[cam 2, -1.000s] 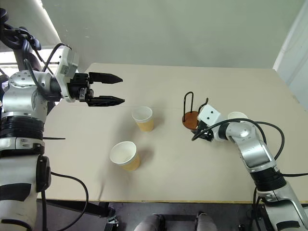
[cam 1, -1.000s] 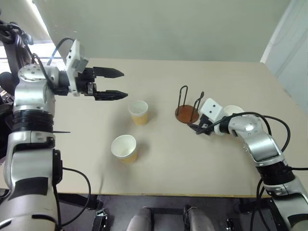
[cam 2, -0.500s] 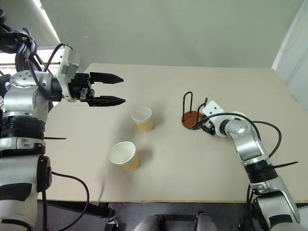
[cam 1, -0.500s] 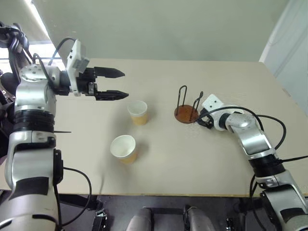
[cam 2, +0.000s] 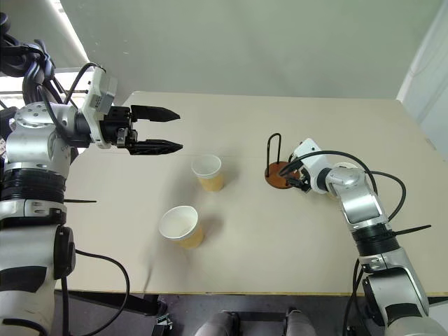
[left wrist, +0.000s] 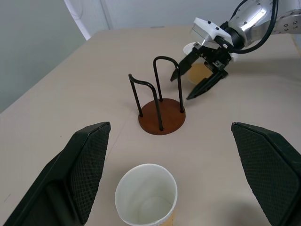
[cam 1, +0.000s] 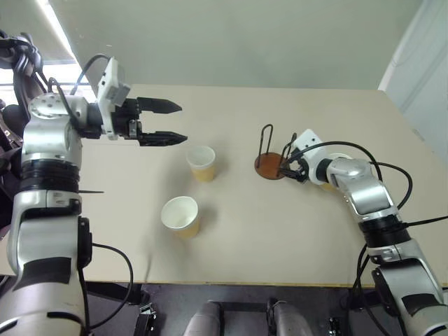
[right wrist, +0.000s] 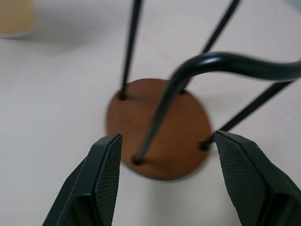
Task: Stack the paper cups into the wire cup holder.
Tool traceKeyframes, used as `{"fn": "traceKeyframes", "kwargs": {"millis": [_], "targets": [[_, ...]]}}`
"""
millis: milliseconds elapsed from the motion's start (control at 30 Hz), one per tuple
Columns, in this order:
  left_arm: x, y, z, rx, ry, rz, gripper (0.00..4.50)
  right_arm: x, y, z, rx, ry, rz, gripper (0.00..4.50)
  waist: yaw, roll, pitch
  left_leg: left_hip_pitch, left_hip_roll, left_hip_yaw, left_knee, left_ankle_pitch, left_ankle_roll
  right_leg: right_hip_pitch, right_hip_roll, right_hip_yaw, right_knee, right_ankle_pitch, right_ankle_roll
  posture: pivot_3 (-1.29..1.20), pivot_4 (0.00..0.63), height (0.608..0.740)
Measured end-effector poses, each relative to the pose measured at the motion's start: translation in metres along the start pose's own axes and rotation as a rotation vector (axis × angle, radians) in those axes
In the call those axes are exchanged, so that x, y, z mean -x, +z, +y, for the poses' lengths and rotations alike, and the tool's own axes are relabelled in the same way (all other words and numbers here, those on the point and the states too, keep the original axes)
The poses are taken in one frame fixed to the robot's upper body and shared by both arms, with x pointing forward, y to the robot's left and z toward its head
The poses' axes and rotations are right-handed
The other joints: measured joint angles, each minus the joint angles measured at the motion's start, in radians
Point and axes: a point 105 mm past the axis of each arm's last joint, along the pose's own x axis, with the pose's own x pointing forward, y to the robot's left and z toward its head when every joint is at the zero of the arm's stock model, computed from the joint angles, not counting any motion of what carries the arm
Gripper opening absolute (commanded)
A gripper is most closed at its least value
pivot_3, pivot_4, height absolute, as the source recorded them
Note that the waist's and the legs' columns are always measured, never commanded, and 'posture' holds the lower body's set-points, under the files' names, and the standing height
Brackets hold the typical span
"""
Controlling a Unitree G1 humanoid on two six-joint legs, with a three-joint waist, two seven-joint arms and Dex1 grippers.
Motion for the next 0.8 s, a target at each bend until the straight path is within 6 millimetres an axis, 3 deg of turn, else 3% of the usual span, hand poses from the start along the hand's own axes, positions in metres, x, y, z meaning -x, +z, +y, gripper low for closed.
{"fn": "traceKeyframes", "kwargs": {"millis": [633,733,800], "targets": [[0.0,-0.001,0.0,0.0,0.002,0.009,4.4,-0.014,0.013,0.004,-0.034,-0.039,-0.051,3.15,0.0,0.0,0.0,0.0,0.0,0.0,0.0,0.0,0.0,-0.001,0.0,0.0,0.001,0.0,0.0,0.0,0.15,0.74],[0.0,-0.001,0.0,0.0,0.002,0.01,4.44,-0.016,0.016,-0.001,-0.045,-0.061,-0.054,2.61,0.0,0.0,0.0,0.0,0.0,0.0,0.0,0.0,0.0,-0.001,0.0,0.0,0.001,0.0,-0.001,0.0,0.15,0.74],[0.0,-0.001,0.0,0.0,0.002,0.011,4.44,-0.016,0.018,-0.005,-0.054,-0.077,-0.06,1.94,0.0,0.0,0.0,0.0,0.0,0.0,0.0,0.0,-0.001,-0.001,0.0,0.0,0.001,0.0,-0.001,0.0,0.15,0.74]]}}
